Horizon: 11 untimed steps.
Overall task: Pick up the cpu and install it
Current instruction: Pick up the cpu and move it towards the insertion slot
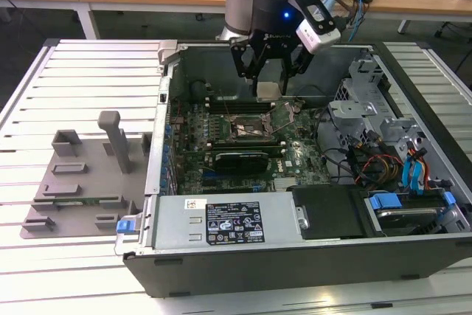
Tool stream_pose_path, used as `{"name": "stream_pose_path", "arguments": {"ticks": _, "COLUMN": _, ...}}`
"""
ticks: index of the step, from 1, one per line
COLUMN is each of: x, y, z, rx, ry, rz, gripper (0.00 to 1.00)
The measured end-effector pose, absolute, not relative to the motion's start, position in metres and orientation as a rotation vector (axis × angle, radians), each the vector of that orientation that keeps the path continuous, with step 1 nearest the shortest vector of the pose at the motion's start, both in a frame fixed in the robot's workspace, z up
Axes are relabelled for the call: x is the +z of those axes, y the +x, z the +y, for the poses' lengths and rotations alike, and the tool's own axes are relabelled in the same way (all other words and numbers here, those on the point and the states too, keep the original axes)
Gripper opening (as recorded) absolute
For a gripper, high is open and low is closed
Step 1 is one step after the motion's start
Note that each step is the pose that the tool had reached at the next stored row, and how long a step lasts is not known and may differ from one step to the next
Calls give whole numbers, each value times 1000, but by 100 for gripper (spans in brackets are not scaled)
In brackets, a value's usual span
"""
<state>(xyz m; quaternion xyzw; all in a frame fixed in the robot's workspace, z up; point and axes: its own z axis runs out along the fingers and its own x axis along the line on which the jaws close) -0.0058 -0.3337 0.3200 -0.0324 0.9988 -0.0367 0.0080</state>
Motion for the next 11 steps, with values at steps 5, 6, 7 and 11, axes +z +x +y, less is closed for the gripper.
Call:
{"name": "stream_pose_path", "arguments": {"ticks": 5, "x": 312, "y": -3, "z": -333, "rx": -115, "ry": -101, "rz": 3122, "gripper": 55}}
{"name": "stream_pose_path", "arguments": {"ticks": 6, "x": 310, "y": -3, "z": -333, "rx": -115, "ry": -101, "rz": 3122, "gripper": 55}}
{"name": "stream_pose_path", "arguments": {"ticks": 7, "x": 309, "y": -2, "z": -333, "rx": -115, "ry": -101, "rz": 3122, "gripper": 55}}
{"name": "stream_pose_path", "arguments": {"ticks": 11, "x": 303, "y": -1, "z": -333, "rx": -115, "ry": -101, "rz": 3122, "gripper": 55}}
